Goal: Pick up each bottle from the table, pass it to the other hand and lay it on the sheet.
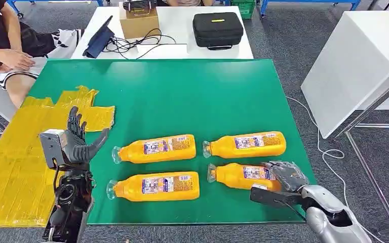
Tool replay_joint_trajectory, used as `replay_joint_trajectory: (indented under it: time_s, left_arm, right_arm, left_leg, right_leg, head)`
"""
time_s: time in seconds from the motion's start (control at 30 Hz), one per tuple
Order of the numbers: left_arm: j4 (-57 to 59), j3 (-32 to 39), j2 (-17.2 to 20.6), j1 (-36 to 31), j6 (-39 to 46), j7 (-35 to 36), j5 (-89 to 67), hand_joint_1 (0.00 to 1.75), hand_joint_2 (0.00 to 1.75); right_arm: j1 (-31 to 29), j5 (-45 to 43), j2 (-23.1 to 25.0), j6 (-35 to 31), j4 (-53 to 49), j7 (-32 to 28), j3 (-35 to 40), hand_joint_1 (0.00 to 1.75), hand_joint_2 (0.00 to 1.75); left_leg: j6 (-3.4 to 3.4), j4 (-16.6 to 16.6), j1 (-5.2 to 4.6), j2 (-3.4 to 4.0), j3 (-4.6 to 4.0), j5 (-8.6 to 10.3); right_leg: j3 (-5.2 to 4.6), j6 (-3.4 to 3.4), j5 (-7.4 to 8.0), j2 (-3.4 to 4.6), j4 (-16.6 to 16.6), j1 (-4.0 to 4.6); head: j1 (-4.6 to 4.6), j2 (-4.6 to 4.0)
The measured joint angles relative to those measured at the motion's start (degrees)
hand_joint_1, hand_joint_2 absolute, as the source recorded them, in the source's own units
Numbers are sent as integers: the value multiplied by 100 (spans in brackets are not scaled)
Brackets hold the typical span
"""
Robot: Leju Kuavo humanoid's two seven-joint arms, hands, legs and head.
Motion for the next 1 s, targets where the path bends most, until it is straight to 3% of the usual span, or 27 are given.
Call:
replay_joint_trajectory:
  time_s: [0.23, 0.47, 0.67, 0.9, 1.0]
  left_arm:
    - [-2, 17, -2, 17, 0, 0, -11, 0, 175]
    - [-2, 101, -4, 59, 2, -37, 4, 0, 175]
    - [50, 114, -4, 28, 0, -37, 9, 0, 175]
    - [76, 116, -4, 43, -22, -28, 63, 0, 175]
    - [103, 111, -4, 41, -454, -39, 349, 0, 175]
  right_arm:
    - [40, -53, 138, -391, -2, 0, 11, 175, 175]
    - [154, -260, 614, -1382, -284, -7, -239, 175, 175]
    - [196, -247, 922, -1561, -520, 44, -457, 175, 175]
    - [673, -485, 1147, -2113, -985, 20, -848, 175, 175]
    - [867, -703, 1256, -2295, -1145, -171, -1016, 175, 175]
  left_leg:
    - [0, 0, 0, 0, -1, 0]
    - [-1, 0, 0, -1, -14, 2]
    - [-1, 0, 1, -3, -22, 2]
    - [1, 0, -1, -7, -31, 0]
    - [0, 0, 0, -5, -32, 0]
  right_leg:
    - [0, 0, 0, 1, 1, 0]
    - [-15, 0, 0, 0, 3, 0]
    - [-22, 0, 0, 0, 3, -1]
    - [-28, 1, -1, -2, 1, -2]
    - [-30, 0, -1, -2, 1, -3]
  head:
    - [0, 0]
    - [0, 0]
    - [0, 0]
    - [0, 0]
    - [0, 0]
